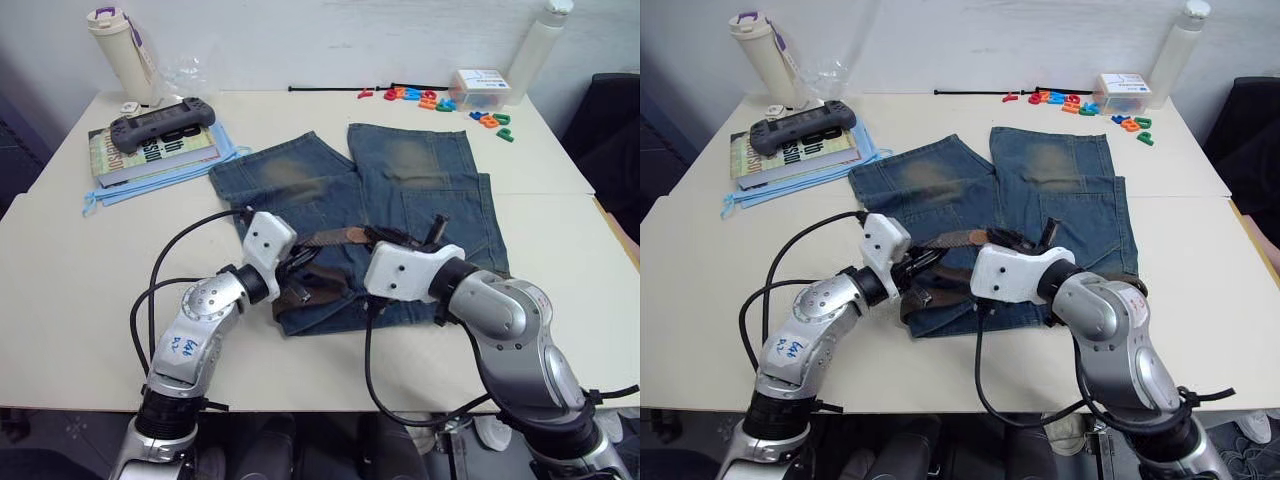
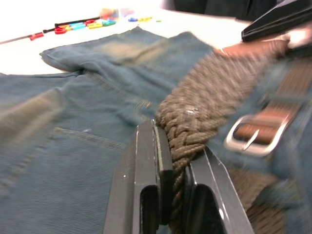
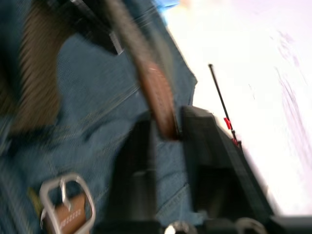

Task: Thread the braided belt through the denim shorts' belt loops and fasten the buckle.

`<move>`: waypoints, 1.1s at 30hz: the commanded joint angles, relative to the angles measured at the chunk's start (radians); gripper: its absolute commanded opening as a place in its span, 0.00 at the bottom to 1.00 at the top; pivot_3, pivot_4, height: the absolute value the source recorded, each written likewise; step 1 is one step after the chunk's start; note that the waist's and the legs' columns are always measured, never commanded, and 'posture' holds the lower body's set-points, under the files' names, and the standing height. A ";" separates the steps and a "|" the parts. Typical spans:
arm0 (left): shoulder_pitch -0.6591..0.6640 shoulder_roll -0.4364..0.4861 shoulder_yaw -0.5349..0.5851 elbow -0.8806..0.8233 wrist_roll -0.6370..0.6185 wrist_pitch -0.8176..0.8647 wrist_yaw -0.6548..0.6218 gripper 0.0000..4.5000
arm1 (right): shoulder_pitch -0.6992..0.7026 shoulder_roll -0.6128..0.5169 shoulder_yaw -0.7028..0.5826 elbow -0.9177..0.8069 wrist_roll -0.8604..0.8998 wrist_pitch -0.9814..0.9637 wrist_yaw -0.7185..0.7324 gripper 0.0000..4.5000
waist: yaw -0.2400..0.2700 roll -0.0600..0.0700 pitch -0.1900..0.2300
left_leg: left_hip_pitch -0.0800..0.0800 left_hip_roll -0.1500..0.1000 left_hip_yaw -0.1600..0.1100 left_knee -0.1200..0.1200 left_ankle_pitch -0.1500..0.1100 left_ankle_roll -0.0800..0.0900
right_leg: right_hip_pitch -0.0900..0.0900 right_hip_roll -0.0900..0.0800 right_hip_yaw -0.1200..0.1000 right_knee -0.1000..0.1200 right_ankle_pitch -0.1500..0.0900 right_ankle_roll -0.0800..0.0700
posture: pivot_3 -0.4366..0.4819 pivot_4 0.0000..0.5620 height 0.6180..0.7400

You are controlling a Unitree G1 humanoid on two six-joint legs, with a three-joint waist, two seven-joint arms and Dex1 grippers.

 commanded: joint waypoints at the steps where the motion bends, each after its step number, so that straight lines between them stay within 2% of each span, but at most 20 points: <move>1: 0.005 0.017 0.052 -0.013 -0.062 0.024 -0.021 0.00 | 0.014 -0.012 -0.102 -0.085 0.062 0.055 0.025 0.64 | 0.000 0.000 0.000 | 0.000 0.000 0.000 0.000 0.000 0.000 | 0.000 0.000 0.000 0.000 0.000 0.000 | 0.48 0.27 0.30; 5: 0.005 0.028 0.067 -0.012 -0.088 0.045 -0.021 0.00 | 0.085 -0.082 -0.185 -0.117 0.137 0.056 0.077 0.64 | 0.002 0.000 0.000 | 0.000 0.000 0.000 0.000 0.000 0.000 | 0.000 0.000 0.000 0.000 0.000 0.000 | 0.48 0.27 0.30; 8: -0.003 0.041 0.075 0.000 -0.098 0.056 -0.023 0.00 | 0.225 -0.189 -0.241 -0.115 0.178 0.004 0.127 0.64 | 0.002 0.000 0.000 | 0.001 0.000 0.000 -0.001 0.000 0.000 | 0.001 0.000 0.000 -0.001 0.000 0.000 | 0.48 0.27 0.30; 12: -0.010 0.051 0.078 0.017 -0.104 0.056 -0.022 0.00 | 0.329 -0.260 -0.241 -0.081 0.188 -0.066 0.115 0.64 | -0.003 0.000 0.000 | 0.001 0.000 0.001 0.000 0.000 0.001 | 0.002 0.000 0.001 -0.001 0.000 0.000 | 0.48 0.27 0.30; 24: -0.012 0.063 0.084 0.010 -0.106 0.063 -0.015 0.00 | 0.307 -0.250 -0.055 0.074 0.012 -0.140 -0.044 0.64 | 0.003 0.000 0.000 | 0.001 0.000 0.001 0.000 0.000 0.000 | 0.002 -0.001 0.001 -0.001 0.000 0.000 | 0.48 0.27 0.30; 28: -0.010 0.083 0.068 0.012 -0.090 0.071 -0.017 0.00 | 0.274 -0.200 -0.032 0.091 -0.010 -0.120 -0.076 0.64 | -0.001 0.000 0.000 | 0.001 0.001 0.001 0.000 0.000 0.000 | 0.002 0.000 0.001 -0.001 0.000 0.000 | 0.48 0.27 0.30; 31: -0.014 0.140 -0.003 0.031 -0.028 0.108 -0.018 0.00 | 0.262 -0.147 -0.020 0.073 0.005 -0.076 -0.068 0.46 | 0.000 0.000 0.000 | 0.001 0.001 0.001 0.000 0.000 0.000 | 0.001 0.000 0.001 0.000 0.000 0.000 | 0.48 0.27 0.30; 33: -0.023 0.182 -0.071 0.043 0.032 0.109 -0.022 0.00 | 0.250 -0.085 -0.019 0.057 0.023 -0.007 -0.064 0.26 | 0.000 0.000 0.000 | 0.001 0.001 0.001 0.000 0.000 0.000 | 0.001 0.000 0.001 0.000 0.000 0.000 | 0.48 0.27 0.30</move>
